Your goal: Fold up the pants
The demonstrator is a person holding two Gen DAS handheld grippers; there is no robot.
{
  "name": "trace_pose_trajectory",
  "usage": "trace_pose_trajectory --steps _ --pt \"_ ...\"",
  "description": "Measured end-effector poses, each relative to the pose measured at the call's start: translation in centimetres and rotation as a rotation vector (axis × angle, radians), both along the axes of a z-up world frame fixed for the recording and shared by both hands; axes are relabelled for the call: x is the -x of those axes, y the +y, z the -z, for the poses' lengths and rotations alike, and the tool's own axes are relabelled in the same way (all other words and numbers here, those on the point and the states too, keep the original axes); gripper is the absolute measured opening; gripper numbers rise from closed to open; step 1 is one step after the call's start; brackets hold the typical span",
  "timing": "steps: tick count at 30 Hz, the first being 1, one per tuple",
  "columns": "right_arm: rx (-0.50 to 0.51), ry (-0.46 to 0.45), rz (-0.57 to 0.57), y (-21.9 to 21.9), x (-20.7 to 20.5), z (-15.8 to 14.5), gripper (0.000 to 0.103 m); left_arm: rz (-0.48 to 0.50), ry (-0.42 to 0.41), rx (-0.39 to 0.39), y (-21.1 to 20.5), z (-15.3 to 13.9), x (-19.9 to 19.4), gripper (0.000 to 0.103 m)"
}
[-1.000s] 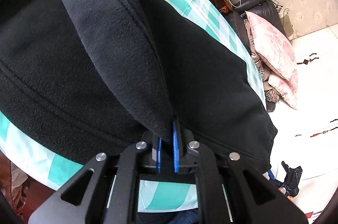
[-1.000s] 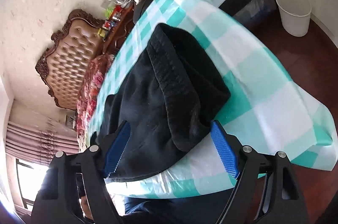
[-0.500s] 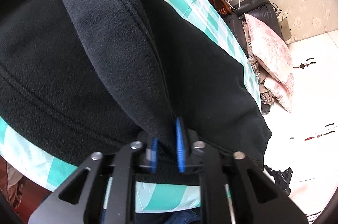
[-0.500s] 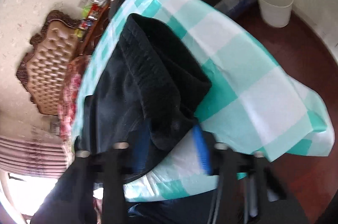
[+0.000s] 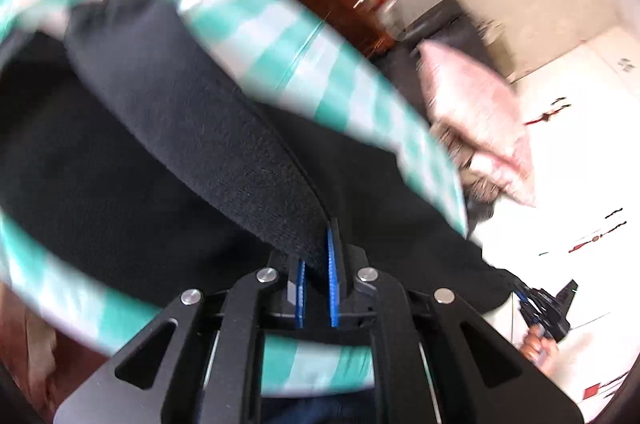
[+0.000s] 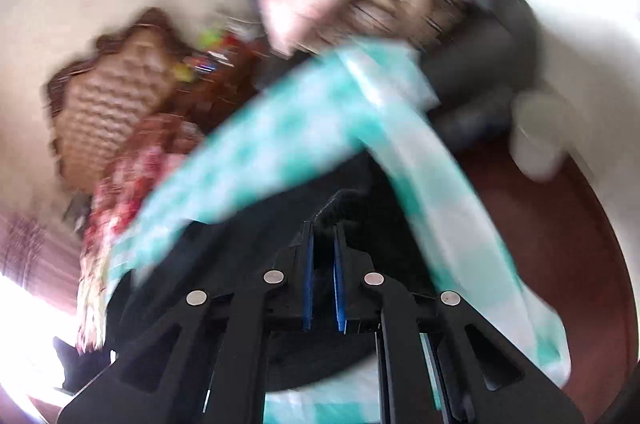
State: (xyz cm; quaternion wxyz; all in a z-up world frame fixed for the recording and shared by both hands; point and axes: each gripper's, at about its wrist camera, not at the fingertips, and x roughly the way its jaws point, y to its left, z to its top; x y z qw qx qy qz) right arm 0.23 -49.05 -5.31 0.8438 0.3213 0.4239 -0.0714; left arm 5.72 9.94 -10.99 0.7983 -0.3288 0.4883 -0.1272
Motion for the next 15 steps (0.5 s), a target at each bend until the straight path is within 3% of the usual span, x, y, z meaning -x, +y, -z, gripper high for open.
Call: trace_pose_trajectory --steps 2,4,8,11,15 --pt "-0.05 0.124 0.043 -1.5 0.5 4.6 0.01 0.016 0.091 0.0 -0.3 3.3 1.4 0.008" --pt "-0.015 0.178 0.051 -1.5 0.9 6.9 0.01 0.008 0.14 0.01 -0.4 5.2 1.7 0.008" --pt "0.04 0.162 0.055 -0.8 1.2 6.3 0.009 0.014 0.148 0.005 -0.3 6.0 1.8 0.012" --pt "0.082 0.178 0.059 -0.4 1.2 6.5 0.01 -0.006 0.169 0.022 0.4 6.4 2.0 0.029" --pt "0.18 0.192 0.05 1.1 1.5 6.0 0.009 -0.105 0.119 -0.063 4.2 4.1 1.9 0.042"
